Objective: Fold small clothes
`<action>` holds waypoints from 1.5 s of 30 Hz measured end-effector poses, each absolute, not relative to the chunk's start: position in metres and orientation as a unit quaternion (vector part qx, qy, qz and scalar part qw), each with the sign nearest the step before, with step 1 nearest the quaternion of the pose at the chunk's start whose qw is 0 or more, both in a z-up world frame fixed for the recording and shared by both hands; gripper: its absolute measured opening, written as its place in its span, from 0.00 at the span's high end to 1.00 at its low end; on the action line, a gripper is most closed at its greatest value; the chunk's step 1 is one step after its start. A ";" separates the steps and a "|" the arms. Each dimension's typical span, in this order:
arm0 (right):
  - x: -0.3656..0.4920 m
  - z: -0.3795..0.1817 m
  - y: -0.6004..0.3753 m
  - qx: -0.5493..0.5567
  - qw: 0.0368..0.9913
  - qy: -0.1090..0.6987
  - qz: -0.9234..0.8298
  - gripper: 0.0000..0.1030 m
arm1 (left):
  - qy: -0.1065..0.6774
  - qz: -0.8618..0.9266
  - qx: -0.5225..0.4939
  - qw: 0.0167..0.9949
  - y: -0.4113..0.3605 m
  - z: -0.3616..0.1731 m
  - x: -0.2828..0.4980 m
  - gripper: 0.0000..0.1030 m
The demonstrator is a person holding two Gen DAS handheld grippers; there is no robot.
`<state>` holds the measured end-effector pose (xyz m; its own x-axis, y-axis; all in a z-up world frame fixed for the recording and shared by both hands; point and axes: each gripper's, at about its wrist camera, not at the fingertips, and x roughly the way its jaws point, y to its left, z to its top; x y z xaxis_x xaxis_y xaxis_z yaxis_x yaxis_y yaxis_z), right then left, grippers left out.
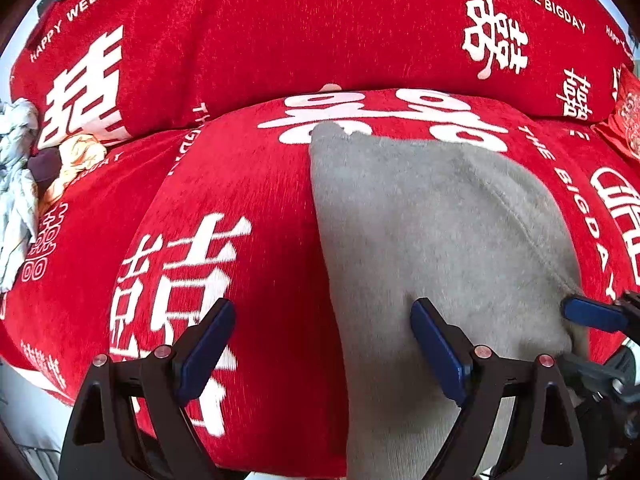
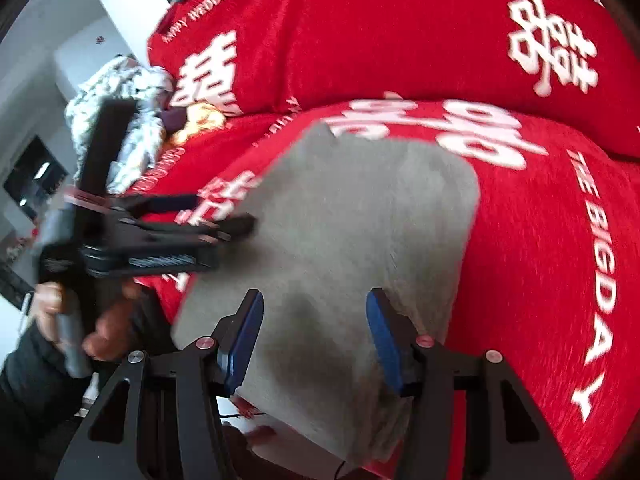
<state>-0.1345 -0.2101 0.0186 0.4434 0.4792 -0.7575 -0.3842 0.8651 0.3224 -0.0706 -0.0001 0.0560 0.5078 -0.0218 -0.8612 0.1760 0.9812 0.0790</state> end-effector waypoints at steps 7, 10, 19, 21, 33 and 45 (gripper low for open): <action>-0.148 0.018 -0.215 0.041 0.863 0.444 0.239 0.45 | 0.482 -0.045 0.089 0.871 -0.004 0.053 -0.087 0.13; -0.163 0.029 -0.209 0.012 0.877 0.427 0.221 0.44 | 0.471 -0.054 0.086 0.876 -0.006 0.061 -0.103 0.13; -0.200 0.050 -0.196 -0.041 0.903 0.388 0.182 0.40 | 0.454 -0.042 0.068 0.887 -0.012 0.068 -0.140 0.13; -0.202 0.051 -0.194 -0.050 0.905 0.386 0.171 0.35 | 0.449 -0.040 0.063 0.891 -0.012 0.068 -0.144 0.13; -0.207 0.048 -0.191 -0.051 0.907 0.392 0.147 0.32 | 0.463 -0.010 0.055 0.885 -0.018 0.051 -0.161 0.13; -0.216 0.050 -0.189 -0.059 0.912 0.389 0.119 0.32 | 0.411 0.008 0.074 0.908 -0.022 0.060 -0.181 0.13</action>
<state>-0.2163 -0.1892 0.0503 0.6690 0.1717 -0.7231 -0.2635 0.9646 -0.0148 -0.1811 -0.0220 0.0598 0.6614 0.0744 -0.7464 0.0467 0.9891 0.1399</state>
